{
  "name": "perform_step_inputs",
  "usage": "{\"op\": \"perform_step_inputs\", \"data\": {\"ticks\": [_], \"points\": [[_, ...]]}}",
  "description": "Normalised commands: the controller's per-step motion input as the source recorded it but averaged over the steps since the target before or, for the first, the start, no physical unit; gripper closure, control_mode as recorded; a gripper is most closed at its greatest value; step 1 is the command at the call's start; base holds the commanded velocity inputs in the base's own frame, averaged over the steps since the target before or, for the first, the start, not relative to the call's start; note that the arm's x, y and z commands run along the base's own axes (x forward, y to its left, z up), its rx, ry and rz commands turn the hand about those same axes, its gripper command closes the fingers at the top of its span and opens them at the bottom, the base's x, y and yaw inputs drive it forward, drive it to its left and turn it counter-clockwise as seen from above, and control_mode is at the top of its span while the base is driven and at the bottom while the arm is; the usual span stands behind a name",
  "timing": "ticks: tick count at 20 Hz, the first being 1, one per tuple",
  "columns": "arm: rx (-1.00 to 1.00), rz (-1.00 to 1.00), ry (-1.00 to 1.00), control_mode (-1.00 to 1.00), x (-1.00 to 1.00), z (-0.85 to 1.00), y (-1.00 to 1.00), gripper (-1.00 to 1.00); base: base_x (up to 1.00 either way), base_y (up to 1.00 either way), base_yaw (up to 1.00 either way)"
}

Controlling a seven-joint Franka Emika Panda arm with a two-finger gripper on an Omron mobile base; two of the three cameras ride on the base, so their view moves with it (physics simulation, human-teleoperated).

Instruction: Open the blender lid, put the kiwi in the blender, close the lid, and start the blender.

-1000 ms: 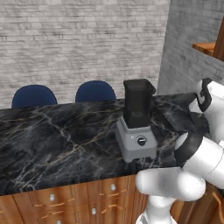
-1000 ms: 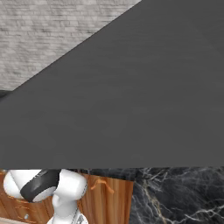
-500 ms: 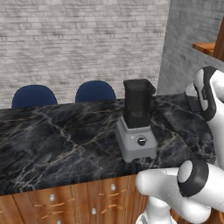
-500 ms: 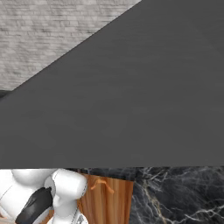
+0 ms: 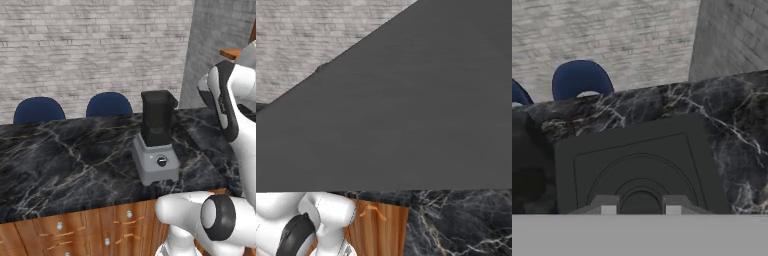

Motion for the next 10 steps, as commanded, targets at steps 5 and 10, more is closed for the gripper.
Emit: {"op": "perform_step_inputs", "data": {"ticks": [5, 10], "points": [[-0.08, 0.0, 0.02, -1.0, 0.11, 0.55, 0.87, 1.0, 0.0, 0.0, 0.0], [-0.04, 0.0, 0.09, -1.0, 0.36, 0.2, 0.86, 1.0, 0.0, 0.0, 0.0]]}}
